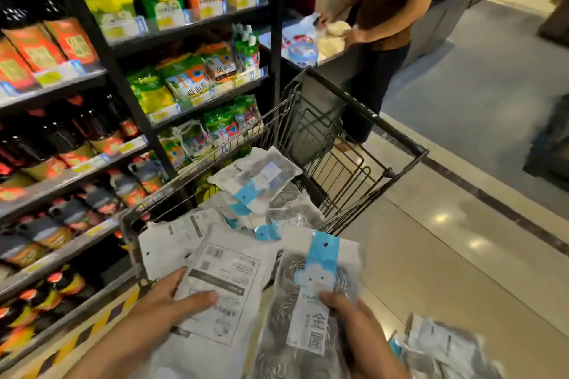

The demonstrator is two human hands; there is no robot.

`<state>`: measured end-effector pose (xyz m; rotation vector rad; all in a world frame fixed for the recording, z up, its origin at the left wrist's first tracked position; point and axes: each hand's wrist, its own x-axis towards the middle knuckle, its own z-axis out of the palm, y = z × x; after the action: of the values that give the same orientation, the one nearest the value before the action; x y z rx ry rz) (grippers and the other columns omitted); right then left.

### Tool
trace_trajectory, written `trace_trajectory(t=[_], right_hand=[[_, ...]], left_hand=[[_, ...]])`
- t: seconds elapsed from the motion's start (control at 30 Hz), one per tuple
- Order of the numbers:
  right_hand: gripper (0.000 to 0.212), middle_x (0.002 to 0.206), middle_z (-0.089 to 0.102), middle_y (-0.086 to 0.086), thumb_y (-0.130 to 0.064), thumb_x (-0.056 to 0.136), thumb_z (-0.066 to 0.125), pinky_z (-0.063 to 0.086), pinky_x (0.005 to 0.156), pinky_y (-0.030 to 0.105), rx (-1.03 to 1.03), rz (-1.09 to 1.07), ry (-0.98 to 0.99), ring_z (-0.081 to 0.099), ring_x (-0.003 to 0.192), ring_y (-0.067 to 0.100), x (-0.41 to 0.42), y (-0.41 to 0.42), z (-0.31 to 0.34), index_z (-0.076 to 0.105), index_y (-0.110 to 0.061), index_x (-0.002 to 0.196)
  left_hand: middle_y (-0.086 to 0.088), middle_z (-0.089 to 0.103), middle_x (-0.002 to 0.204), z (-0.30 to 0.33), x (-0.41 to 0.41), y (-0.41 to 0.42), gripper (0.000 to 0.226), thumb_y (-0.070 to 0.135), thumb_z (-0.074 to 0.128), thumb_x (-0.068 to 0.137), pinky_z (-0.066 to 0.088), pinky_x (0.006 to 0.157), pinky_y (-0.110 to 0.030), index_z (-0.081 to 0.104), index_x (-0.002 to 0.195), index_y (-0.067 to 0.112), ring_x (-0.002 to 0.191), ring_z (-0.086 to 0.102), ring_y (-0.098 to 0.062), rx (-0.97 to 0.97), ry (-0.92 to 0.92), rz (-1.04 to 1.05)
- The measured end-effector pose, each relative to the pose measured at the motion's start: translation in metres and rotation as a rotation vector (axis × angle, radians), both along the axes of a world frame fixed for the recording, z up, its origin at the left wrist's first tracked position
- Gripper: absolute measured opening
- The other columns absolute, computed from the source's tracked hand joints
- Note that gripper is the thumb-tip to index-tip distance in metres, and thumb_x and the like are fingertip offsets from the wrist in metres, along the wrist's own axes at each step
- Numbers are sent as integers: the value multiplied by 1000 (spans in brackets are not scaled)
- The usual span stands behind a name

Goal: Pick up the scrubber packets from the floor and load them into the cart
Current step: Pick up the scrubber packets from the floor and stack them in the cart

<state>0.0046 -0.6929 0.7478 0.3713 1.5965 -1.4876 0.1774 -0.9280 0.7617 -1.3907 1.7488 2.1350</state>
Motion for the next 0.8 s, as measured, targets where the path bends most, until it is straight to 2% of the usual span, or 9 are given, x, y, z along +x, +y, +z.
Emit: trace_trajectory(t=[0.1, 0.2, 0.23, 0.3, 0.47, 0.57, 0.6, 0.7, 0.8], right_hand=[[25, 95, 79, 22, -4, 90, 68, 60, 78, 42, -22, -87, -21, 77, 90, 41, -17, -23, -11, 70, -6, 115], [25, 93, 79, 25, 0, 89, 68, 61, 85, 49, -21, -151, -60, 76, 89, 42, -30, -55, -33, 71, -3, 113], [27, 93, 78, 26, 1, 89, 67, 60, 88, 52, -38, -156, -80, 75, 89, 43, -33, -70, -40, 70, -1, 115], [31, 98, 77, 29, 4, 89, 66, 58, 92, 57, -73, -182, -125, 74, 95, 47, -31, -97, -52, 68, 2, 120], [36, 104, 76, 29, 3, 90, 66, 59, 89, 56, -126, -242, -255, 73, 98, 47, -17, -156, -68, 64, -8, 124], [54, 84, 79, 21, 7, 77, 75, 62, 61, 39, -104, -235, -272, 77, 73, 36, -7, -191, -83, 62, -2, 129], [56, 82, 78, 20, 8, 75, 75, 62, 60, 37, -99, -261, -291, 76, 70, 35, -2, -200, -90, 62, 0, 129], [39, 113, 76, 22, -1, 91, 67, 57, 96, 58, -113, -342, -361, 74, 104, 43, 18, -226, -101, 65, -8, 129], [33, 112, 79, 16, -9, 91, 70, 59, 97, 51, -102, -407, -402, 76, 102, 35, 37, -245, -108, 70, -15, 124]], left_hand=[[22, 67, 119, -1, -20, -34, 56, 44, 96, 65, 49, 100, -42, 64, 111, 43, 114, 62, -13, 5, -23, 8], [13, 66, 137, -9, -37, -72, 91, 51, 100, 56, 50, 108, -48, 59, 136, 38, 122, 66, -19, -14, -29, -6], [11, 67, 137, -9, -43, -84, 94, 47, 101, 57, 53, 105, -47, 58, 139, 36, 122, 67, -19, -28, -38, -8], [7, 76, 123, -6, -54, -105, 70, 32, 94, 71, 58, 92, -43, 63, 133, 29, 110, 74, -21, -46, -32, -54], [-1, 82, 104, -4, -64, -157, 38, 13, 77, 88, 60, 57, -28, 66, 123, 19, 87, 80, -23, -72, -117, -141], [0, 82, 101, -19, -69, -193, 38, 10, 77, 87, 60, 56, -27, 66, 123, 17, 86, 80, -23, -52, -145, -166], [1, 82, 101, -27, -71, -205, 41, 12, 79, 86, 60, 58, -27, 66, 125, 17, 87, 80, -21, -42, -147, -195], [10, 81, 100, -53, -77, -241, 37, 14, 81, 86, 59, 60, -20, 68, 119, 22, 82, 78, -7, -5, -132, -265], [4, 80, 112, -76, -81, -272, 46, 19, 85, 82, 58, 79, -29, 70, 125, 25, 95, 78, -10, 15, -132, -368]])
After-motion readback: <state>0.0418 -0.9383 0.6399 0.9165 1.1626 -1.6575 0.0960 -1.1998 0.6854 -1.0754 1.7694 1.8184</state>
